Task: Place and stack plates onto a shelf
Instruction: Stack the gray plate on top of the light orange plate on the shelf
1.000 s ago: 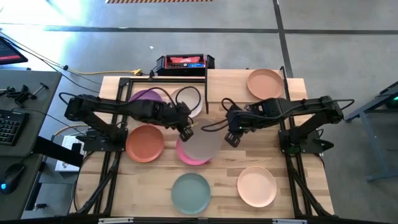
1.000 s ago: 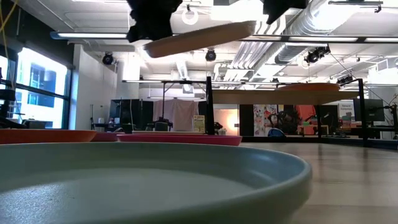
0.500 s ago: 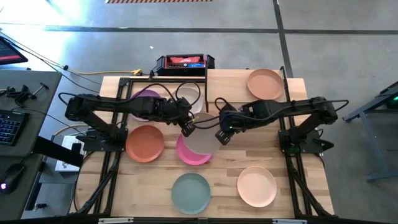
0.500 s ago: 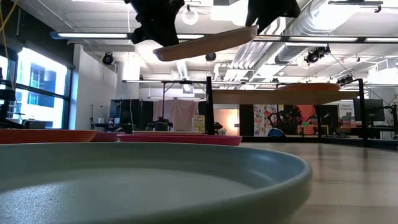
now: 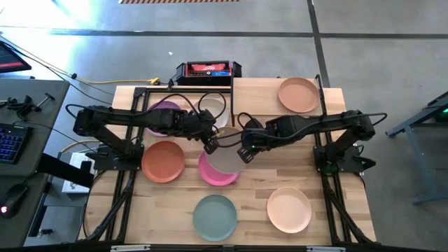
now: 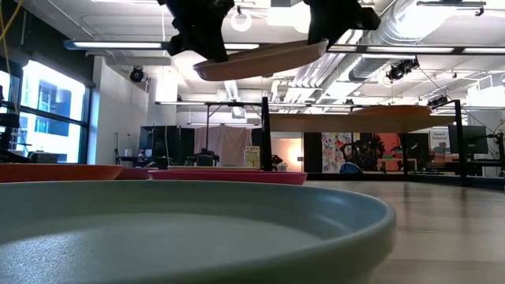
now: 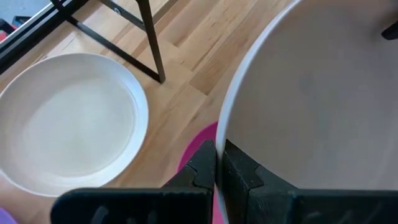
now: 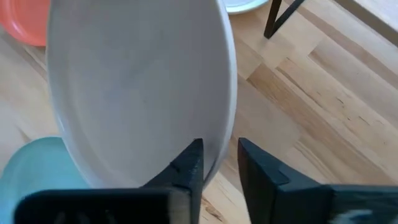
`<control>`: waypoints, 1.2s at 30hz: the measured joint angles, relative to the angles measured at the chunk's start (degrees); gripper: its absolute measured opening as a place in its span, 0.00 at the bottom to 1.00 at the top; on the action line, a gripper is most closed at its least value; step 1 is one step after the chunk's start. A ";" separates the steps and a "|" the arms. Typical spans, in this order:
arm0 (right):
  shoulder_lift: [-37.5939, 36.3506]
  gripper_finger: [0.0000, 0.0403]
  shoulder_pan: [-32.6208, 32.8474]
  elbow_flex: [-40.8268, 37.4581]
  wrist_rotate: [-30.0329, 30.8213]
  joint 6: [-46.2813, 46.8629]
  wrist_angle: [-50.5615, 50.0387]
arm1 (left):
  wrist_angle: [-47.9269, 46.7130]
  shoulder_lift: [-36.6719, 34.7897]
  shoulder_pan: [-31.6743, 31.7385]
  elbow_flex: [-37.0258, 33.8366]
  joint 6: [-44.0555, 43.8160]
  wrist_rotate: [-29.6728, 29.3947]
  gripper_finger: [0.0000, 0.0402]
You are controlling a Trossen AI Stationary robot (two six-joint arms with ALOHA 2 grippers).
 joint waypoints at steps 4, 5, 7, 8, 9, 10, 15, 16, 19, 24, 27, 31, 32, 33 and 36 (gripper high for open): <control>0.00 0.03 0.00 0.00 0.13 0.87 -0.01 | 0.05 0.00 0.00 0.00 -0.04 0.11 0.01; 0.00 0.02 -0.02 0.00 0.22 0.99 -0.04 | 0.00 0.00 0.00 0.00 -0.06 0.11 0.02; 0.00 0.02 -0.09 0.00 0.22 1.98 -0.04 | -0.11 0.00 0.00 0.00 -0.06 0.09 0.03; 0.00 0.03 -0.08 0.00 0.20 2.43 -0.04 | -0.08 0.00 0.00 0.00 -0.04 0.11 0.03; 0.00 0.02 -0.02 0.00 0.21 2.60 -0.02 | -0.04 0.00 0.00 0.00 0.03 0.18 0.03; 0.00 0.01 0.01 0.00 0.21 2.63 -0.05 | -0.04 0.00 0.00 0.00 0.07 0.30 0.04; 0.00 0.01 0.00 0.00 0.02 3.65 -0.26 | 0.00 0.00 0.00 0.00 0.07 0.33 0.04; 0.00 0.01 0.00 0.00 0.02 3.63 -0.32 | 0.00 0.00 -0.01 0.00 0.07 0.33 0.04; 0.00 0.00 -0.01 0.00 -0.02 3.59 -0.67 | 0.12 0.00 0.16 0.00 0.07 1.18 0.05; 0.00 0.00 0.00 0.00 -0.09 3.19 -1.11 | 0.22 0.00 1.65 0.00 -0.11 5.50 0.05; 0.00 0.00 0.02 0.00 -0.22 3.17 -1.61 | 0.64 0.00 2.71 0.00 -0.15 8.57 0.05; -0.02 0.00 0.02 0.00 -0.26 2.99 -1.80 | 0.72 0.00 3.82 -0.04 -1.05 12.81 0.06; -0.02 0.00 0.02 0.00 -0.26 2.98 -1.86 | 0.72 0.00 4.09 -0.07 -1.05 13.84 0.06; -0.02 0.00 0.02 0.00 -0.25 2.96 -1.98 | 0.79 0.16 4.24 -0.07 -1.06 14.74 0.07; -0.02 0.00 0.02 0.00 -0.24 2.80 -2.35 | 0.86 0.37 4.89 -0.11 -1.17 17.49 0.12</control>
